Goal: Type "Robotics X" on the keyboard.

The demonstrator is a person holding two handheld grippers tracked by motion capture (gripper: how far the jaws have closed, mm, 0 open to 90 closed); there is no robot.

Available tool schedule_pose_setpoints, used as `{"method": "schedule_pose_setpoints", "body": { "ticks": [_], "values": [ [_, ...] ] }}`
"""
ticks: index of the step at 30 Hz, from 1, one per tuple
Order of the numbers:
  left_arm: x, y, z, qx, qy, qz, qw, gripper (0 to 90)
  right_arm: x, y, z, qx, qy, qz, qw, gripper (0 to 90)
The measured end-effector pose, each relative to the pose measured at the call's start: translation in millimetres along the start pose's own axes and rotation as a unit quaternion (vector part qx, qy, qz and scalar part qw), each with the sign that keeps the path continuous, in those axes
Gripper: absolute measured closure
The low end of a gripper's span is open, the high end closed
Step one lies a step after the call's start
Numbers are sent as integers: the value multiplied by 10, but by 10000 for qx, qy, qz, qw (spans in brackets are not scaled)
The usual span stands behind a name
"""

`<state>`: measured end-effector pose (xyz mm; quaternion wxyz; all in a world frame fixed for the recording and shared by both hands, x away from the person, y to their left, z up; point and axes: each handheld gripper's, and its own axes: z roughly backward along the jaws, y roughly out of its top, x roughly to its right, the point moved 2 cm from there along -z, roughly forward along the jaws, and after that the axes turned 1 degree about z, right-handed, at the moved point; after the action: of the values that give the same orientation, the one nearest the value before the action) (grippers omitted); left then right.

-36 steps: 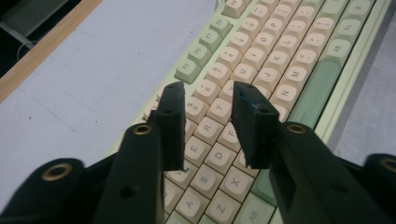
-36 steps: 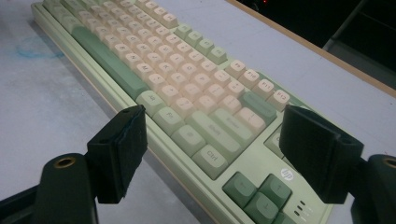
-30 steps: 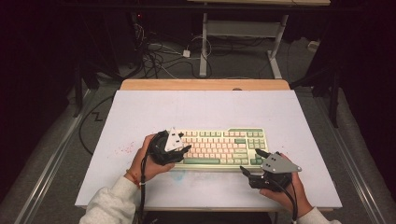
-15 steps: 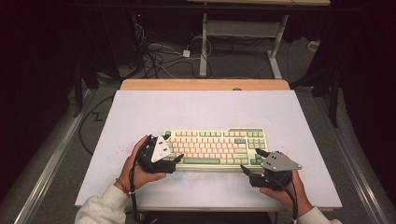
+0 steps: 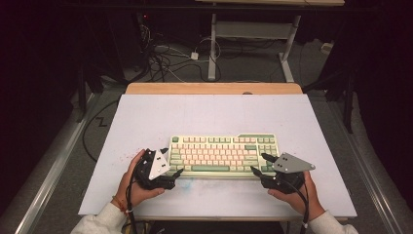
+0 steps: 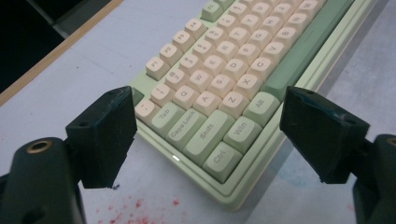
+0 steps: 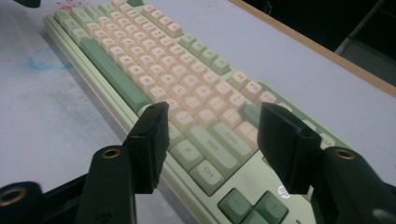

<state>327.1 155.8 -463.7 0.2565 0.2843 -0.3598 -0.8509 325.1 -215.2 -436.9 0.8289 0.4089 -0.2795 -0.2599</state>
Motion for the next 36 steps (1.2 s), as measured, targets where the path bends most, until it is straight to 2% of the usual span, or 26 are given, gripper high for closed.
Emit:
{"method": "schedule_pose_setpoints", "body": {
  "ticks": [4,11,15,25,27,36],
  "values": [
    [-1,-70,25,-50,11,49,10000,176,38,59,-41,-15,68,-10,10000,552],
    [4,-158,50,-175,18,101,9998,176,71,143,-159,-172,273,-39,9995,797],
    [12,-177,46,-186,38,105,9998,176,68,212,-258,-278,365,0,9989,884],
    [-12,-189,16,-214,-3,109,9997,176,13,420,-625,-452,600,46,9972,900],
    [-13,-193,7,-247,19,48,9997,175,-10,446,-713,-528,621,48,9967,900],
    [-7,-196,7,-242,-46,58,9997,176,-101,508,-1060,-862,739,167,9934,900]
  ]
}}
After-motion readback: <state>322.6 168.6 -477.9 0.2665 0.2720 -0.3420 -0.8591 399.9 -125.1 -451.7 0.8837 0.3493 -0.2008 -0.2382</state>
